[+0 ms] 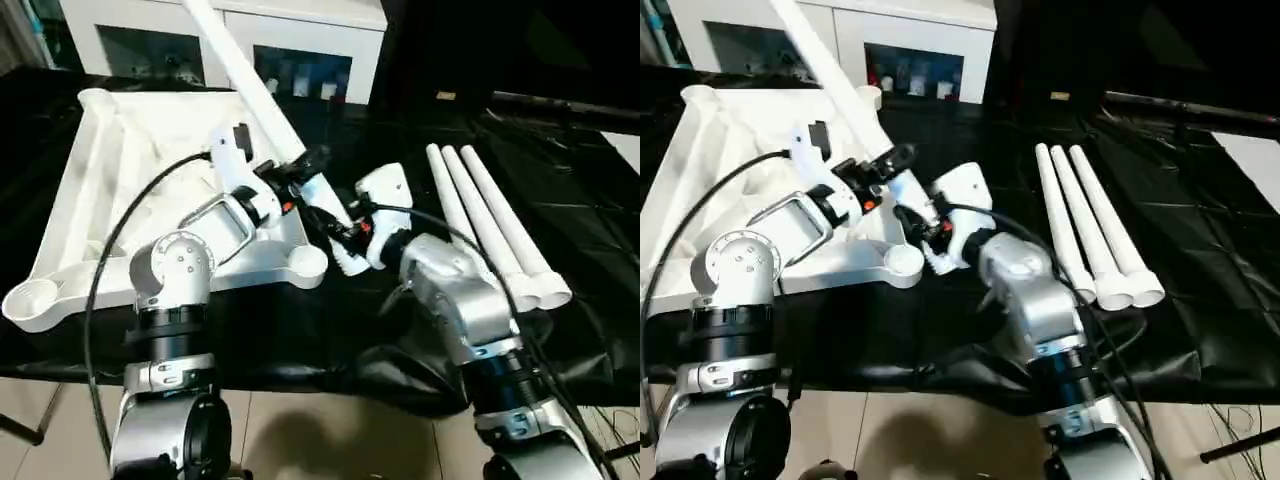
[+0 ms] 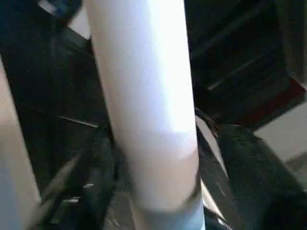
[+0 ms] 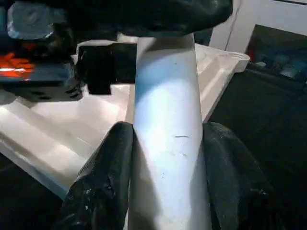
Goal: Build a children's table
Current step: Pick table leg
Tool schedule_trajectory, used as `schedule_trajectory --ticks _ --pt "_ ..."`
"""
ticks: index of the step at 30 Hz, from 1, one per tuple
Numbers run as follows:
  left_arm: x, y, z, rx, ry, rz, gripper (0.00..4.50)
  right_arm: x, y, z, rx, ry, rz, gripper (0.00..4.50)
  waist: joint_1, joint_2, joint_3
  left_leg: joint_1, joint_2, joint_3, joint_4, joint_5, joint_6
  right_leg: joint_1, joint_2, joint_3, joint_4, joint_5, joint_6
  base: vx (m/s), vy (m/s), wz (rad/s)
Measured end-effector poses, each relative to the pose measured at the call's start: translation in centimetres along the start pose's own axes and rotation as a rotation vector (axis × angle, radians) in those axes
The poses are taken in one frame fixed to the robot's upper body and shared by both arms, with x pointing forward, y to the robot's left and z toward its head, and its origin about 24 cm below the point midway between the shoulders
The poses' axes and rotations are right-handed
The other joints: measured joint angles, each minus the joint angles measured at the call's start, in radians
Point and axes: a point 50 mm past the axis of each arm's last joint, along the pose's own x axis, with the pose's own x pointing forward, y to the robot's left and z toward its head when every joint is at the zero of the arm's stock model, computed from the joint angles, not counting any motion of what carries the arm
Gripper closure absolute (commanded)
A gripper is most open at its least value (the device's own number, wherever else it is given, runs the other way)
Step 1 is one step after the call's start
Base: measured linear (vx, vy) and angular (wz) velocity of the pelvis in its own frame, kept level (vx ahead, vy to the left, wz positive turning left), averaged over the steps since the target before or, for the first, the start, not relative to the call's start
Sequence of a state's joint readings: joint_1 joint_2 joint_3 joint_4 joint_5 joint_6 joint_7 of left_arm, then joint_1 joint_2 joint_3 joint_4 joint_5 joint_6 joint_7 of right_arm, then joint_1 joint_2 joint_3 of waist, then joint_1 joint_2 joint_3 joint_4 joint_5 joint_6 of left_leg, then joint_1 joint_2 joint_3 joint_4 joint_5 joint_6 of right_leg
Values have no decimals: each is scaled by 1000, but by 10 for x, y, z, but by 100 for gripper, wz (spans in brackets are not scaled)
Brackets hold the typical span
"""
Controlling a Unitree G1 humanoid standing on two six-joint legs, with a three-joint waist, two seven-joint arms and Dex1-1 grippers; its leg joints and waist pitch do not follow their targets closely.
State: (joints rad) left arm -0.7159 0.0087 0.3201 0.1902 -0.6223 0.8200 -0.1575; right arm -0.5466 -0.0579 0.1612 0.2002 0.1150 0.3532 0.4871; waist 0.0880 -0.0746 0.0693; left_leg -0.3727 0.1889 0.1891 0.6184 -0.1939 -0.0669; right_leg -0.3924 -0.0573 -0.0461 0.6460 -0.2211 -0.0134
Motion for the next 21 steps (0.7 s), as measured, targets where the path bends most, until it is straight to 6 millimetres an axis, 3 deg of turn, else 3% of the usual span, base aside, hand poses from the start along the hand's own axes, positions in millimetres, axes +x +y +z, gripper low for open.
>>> schedule_trajectory --ticks 2,5,6,10,17,19,21 --pt "0 2 1 11 -12 21 167 1 2 0 -11 0 7 270 2 1 1 0 0 0 0 0 0 0 0 0 0 0 0 0 0 0" --pt "0 3 2 18 -17 31 174 1 2 0 -17 0 1 270 2 2 1 0 0 0 0 0 0 0 0 0 0 1 1 0 0 0" --pt "0 3 2 18 -17 30 203 1 2 0 -18 1 -2 270 2 2 1 0 0 0 0 0 0 0 0 0 0 1 1 0 0 0" --pt "1 0 1 17 -16 17 229 1 1 -2 -18 4 -17 270 2 5 2 0 0 -1 0 0 0 0 0 0 0 1 1 0 0 0" --pt "3 -3 -2 29 -22 11 258 -1 0 -4 -32 4 -39 270 1 32 8 0 -1 -2 0 0 -1 1 0 0 0 1 1 0 0 0" --pt "4 -4 -3 42 -19 9 259 -2 0 -6 -21 2 -43 214 1 35 10 0 -1 -2 0 0 -1 1 0 0 0 1 1 0 0 0" --pt "4 -2 -2 51 -21 8 259 -2 0 -4 2 -13 -40 198 -1 39 10 0 -1 -2 0 0 -1 1 0 0 0 1 1 0 0 0"
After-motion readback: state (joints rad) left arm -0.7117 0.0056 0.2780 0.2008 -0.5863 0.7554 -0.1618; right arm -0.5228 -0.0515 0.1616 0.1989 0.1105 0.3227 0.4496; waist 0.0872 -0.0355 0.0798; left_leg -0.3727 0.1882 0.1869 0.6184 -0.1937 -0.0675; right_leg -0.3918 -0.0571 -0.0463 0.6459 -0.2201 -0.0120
